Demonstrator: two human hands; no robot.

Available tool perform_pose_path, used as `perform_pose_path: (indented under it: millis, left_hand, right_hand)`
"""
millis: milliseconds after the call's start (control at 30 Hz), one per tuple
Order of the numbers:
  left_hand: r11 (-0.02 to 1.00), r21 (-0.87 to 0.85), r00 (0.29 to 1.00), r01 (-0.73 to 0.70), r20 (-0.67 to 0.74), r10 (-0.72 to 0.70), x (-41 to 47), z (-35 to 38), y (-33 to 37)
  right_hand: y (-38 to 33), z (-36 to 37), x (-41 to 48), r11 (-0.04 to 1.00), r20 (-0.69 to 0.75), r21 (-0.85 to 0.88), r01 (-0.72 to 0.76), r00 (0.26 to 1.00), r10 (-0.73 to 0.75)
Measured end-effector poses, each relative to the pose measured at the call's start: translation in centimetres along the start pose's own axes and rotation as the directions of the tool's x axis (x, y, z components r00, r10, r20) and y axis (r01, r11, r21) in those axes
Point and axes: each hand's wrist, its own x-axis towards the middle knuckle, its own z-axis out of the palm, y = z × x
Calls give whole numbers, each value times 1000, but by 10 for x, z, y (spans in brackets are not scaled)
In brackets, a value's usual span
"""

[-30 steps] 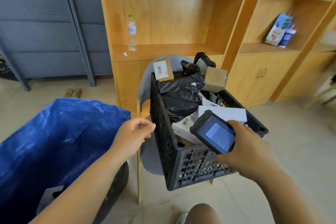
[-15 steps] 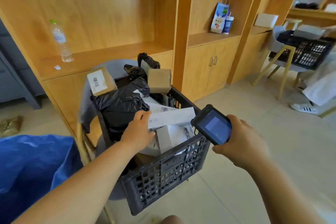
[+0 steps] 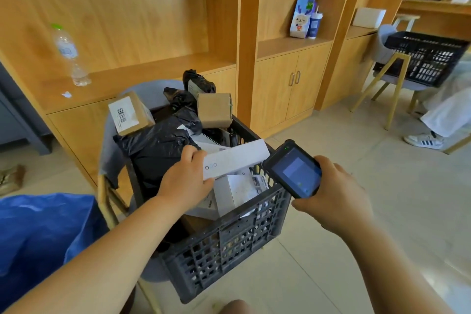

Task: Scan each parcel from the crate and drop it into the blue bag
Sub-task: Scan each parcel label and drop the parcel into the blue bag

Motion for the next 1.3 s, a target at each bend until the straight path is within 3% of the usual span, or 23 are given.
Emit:
perform_pose_path:
  millis: [200,333,500,633,767,933,1100,1167,1300]
  left_hand:
    - [981,-170,978,-94,-202,58,-45,-30,-9]
    - [956,-259,988,-136,-106,112,-70,-26,-18]
    - [868,-494,998,51,-16,-68,-82,-17,-21]
    - [860,-491,990,137,36,-137,-81,-13,-20]
    - [872,-483,992,81,-49,-119,-75,-16,-18]
    - [932,-326,982,-159,-148,115,-73,-20,-22]
    - [904,-186,916,-385,-200,349,-63,-23,-11]
    - [917,-197,931,-346,-190,310,-62,-20,-6]
    - [891,-392,972,-228,-142,186,-55,-6,-6]
  right_hand:
    - [-8,0,-13,996,-60,91,-7,998,13]
    - [-15,4,-24,992,-50,123,20,999,-14]
    - [-18,11,-38,988,-14,148,43,999,-41]
    - [-17,12,-42,989,-7,138,55,998,-55]
    - [-17,10,-40,988,3,143,66,998,-67]
    - [-21,9,-35,982,1,177,70,997,-71]
    - [-17,14,-34,984,5,174,45,999,-46]
    - [-15,15,-33,982,10,187,28,999,-31]
    - [-9,14,-30,981,15,195,3,1000,-6]
